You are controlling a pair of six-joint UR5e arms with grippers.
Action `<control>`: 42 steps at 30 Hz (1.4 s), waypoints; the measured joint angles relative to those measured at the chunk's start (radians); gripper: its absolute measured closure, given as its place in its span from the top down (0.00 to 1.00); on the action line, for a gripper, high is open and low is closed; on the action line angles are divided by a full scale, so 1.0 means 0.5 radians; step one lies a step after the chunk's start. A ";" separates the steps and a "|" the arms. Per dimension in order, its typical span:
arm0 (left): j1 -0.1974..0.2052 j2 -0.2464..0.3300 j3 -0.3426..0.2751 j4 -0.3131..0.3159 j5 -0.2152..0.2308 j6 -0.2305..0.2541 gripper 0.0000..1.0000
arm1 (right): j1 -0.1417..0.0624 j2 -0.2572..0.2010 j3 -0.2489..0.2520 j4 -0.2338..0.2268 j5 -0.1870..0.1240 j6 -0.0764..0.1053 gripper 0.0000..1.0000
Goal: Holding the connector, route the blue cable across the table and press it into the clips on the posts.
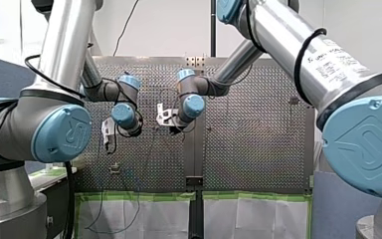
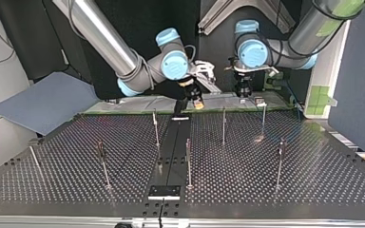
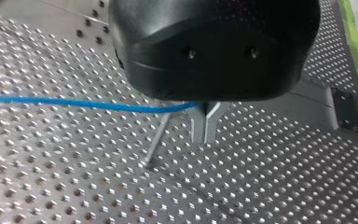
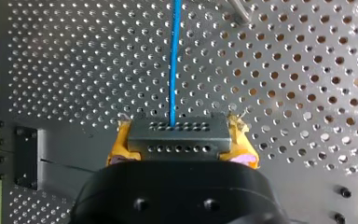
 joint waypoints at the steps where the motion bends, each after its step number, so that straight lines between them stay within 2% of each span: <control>1: 0.002 -0.014 0.000 0.012 0.004 -0.001 0.00 | -0.008 0.000 0.000 -0.010 -0.011 0.008 0.00; 7: 0.019 -0.061 0.029 0.050 0.025 -0.003 0.00 | -0.052 0.002 0.001 -0.088 -0.065 0.050 0.00; 10: 0.024 -0.100 0.068 0.048 0.030 -0.002 0.00 | -0.071 0.003 0.001 -0.131 -0.100 0.081 0.00; 13: 0.029 -0.149 0.109 0.053 0.033 -0.001 0.00 | -0.086 0.005 0.001 -0.151 -0.127 0.097 0.00; 22: 0.061 -0.195 0.200 0.043 0.052 -0.001 0.00 | -0.123 0.026 0.001 -0.162 -0.142 0.102 0.00; 30: 0.106 -0.229 0.303 -0.011 0.104 -0.001 0.00 | -0.154 0.063 -0.004 -0.171 -0.142 0.097 0.00; 36: 0.121 -0.319 0.416 -0.037 0.119 -0.008 0.00 | -0.192 0.065 -0.029 -0.177 -0.153 0.097 0.00; 42: 0.155 -0.340 0.522 -0.073 0.124 -0.015 0.00 | -0.234 0.067 -0.050 -0.181 -0.161 0.100 0.00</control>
